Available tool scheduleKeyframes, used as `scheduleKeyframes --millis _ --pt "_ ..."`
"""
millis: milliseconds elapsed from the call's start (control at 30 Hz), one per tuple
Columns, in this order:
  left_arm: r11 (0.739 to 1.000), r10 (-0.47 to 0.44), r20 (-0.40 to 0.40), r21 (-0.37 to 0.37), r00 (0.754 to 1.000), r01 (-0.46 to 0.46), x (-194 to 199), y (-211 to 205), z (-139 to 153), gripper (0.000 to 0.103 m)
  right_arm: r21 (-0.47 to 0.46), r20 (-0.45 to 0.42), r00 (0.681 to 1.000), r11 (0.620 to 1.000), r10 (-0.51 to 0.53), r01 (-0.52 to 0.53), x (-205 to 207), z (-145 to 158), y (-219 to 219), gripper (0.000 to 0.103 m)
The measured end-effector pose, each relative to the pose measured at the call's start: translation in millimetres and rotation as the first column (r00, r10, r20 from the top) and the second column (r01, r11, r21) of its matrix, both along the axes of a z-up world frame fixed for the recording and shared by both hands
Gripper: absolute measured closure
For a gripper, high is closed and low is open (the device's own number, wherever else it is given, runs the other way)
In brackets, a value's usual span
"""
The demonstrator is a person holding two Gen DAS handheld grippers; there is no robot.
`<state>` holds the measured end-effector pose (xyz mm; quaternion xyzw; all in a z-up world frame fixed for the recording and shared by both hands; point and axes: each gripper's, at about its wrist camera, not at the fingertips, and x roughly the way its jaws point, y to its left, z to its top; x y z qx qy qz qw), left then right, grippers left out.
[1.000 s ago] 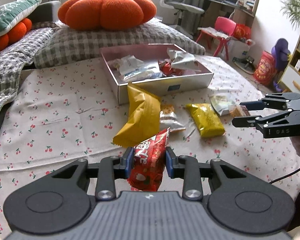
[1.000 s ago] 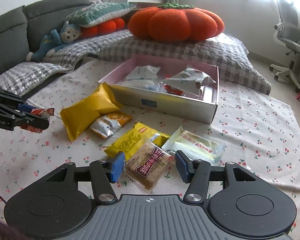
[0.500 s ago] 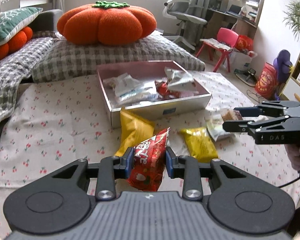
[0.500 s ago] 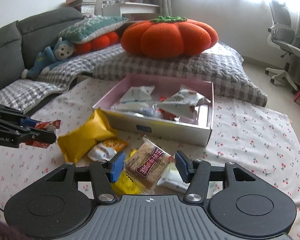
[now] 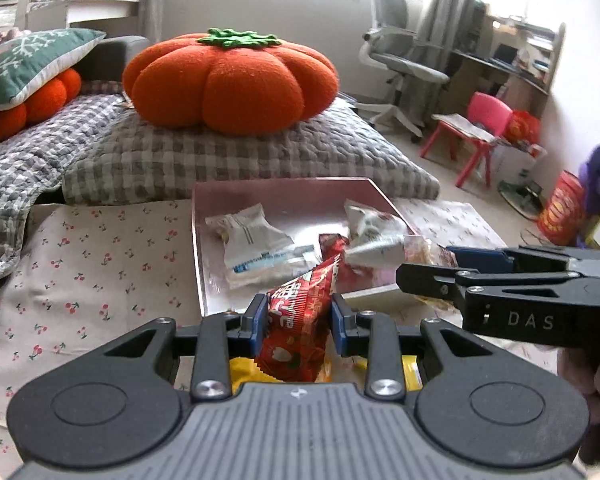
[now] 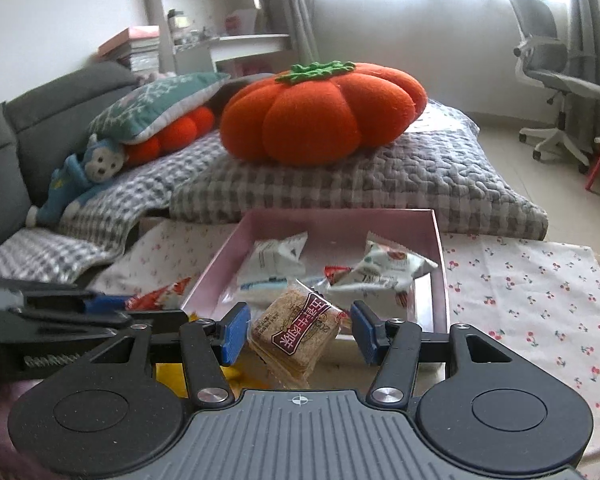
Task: Organize snacks
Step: 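Carry the red candy packet and brown cake packet over the pink box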
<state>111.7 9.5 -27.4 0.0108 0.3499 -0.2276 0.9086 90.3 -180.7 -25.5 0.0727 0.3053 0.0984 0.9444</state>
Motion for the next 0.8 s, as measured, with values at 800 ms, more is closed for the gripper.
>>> scheduleKeyframes --millis 800 --pt "0.962 0.247 -0.080 -0.104 0.966 -0.254 62 -23 -39 0.073 0.068 -0.024 0.996 0.994 -0.083 0.084 88 -28 -20 0.048"
